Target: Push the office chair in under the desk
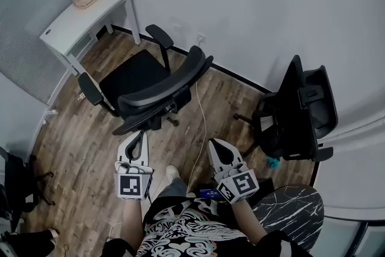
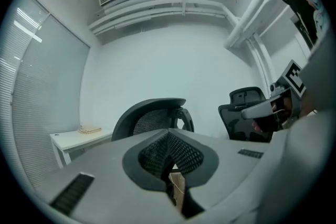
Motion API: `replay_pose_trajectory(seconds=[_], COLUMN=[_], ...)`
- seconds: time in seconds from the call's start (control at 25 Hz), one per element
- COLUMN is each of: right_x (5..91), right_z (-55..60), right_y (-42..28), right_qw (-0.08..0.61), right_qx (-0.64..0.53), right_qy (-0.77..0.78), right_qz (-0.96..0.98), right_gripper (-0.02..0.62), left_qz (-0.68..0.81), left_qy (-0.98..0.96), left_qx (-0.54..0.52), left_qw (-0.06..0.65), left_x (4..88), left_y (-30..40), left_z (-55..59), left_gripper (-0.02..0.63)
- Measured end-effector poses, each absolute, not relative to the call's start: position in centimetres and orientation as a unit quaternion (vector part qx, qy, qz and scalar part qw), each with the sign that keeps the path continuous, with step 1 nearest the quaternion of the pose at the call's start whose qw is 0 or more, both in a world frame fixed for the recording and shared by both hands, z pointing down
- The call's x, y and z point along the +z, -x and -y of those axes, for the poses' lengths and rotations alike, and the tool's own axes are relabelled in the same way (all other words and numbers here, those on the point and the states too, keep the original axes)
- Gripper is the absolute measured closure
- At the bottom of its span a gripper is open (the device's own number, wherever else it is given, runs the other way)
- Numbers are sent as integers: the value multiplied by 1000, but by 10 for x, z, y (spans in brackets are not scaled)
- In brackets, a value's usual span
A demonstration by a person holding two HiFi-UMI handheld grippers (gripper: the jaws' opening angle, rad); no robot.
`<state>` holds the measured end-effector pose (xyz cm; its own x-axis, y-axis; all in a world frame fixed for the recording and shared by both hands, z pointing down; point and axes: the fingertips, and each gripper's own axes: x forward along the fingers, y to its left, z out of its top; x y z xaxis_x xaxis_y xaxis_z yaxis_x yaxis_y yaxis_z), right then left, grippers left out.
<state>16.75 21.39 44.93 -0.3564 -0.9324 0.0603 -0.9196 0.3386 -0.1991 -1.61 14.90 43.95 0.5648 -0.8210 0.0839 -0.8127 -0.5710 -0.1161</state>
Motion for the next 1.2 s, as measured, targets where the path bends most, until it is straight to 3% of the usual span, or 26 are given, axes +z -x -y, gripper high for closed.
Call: replay_pose_trajectory(seconds=[1.2], right_x=[453], right_z=[-114], right_y=[-143], right_qw=[-5], right_qx=[-88], right_qy=[574], right_qz=[-814], right_gripper=[566], left_qz=[-459], left_qy=[886], left_qx=[-64], left_qw=[14], left_x=[453], left_y=[37], left_z=[-92], left_gripper=[595])
